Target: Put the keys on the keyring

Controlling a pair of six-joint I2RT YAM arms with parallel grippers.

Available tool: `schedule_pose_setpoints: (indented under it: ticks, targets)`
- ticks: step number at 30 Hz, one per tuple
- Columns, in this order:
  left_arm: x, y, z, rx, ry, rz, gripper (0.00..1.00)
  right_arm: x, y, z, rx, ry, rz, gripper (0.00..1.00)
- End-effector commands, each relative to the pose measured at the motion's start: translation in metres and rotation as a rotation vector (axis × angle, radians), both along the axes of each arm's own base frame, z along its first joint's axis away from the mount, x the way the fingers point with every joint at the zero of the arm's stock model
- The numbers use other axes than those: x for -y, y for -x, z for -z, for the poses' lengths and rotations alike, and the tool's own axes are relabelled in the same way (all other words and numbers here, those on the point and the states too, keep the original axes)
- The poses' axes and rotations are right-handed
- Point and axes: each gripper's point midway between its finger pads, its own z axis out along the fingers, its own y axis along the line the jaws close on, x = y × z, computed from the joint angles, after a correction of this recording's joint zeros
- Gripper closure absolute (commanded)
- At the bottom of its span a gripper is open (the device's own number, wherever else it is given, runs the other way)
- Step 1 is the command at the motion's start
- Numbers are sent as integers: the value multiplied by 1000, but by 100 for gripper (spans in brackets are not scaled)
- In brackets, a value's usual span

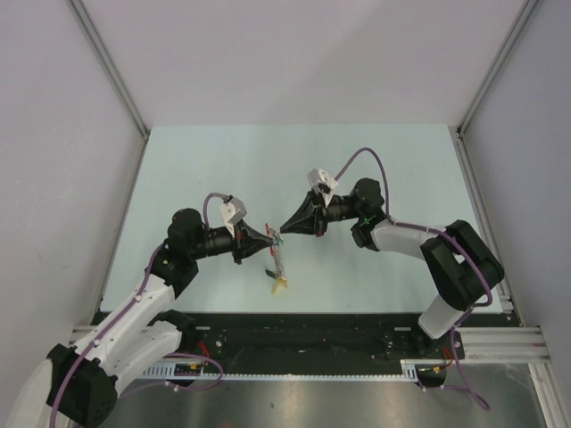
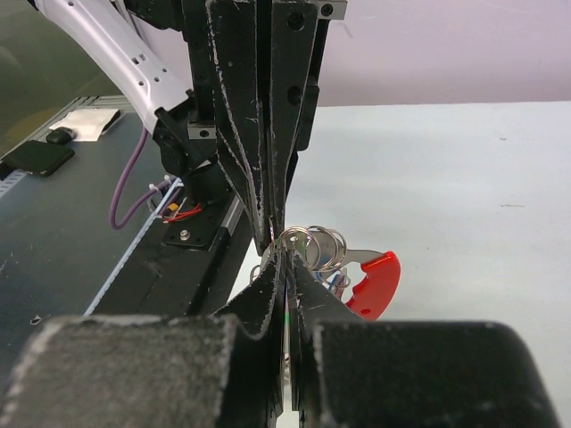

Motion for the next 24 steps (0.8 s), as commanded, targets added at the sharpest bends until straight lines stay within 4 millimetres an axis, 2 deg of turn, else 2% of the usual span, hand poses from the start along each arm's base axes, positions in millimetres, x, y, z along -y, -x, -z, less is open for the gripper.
schedule_pose_setpoints:
  ticks: [1,24]
  targets:
    - [3,0,-17,82,28,29,100,-4,1,-15,67,-39,-30,100]
    - [3,0,-17,80,29,23,100,-4,4,-18,65,-49,-51,100]
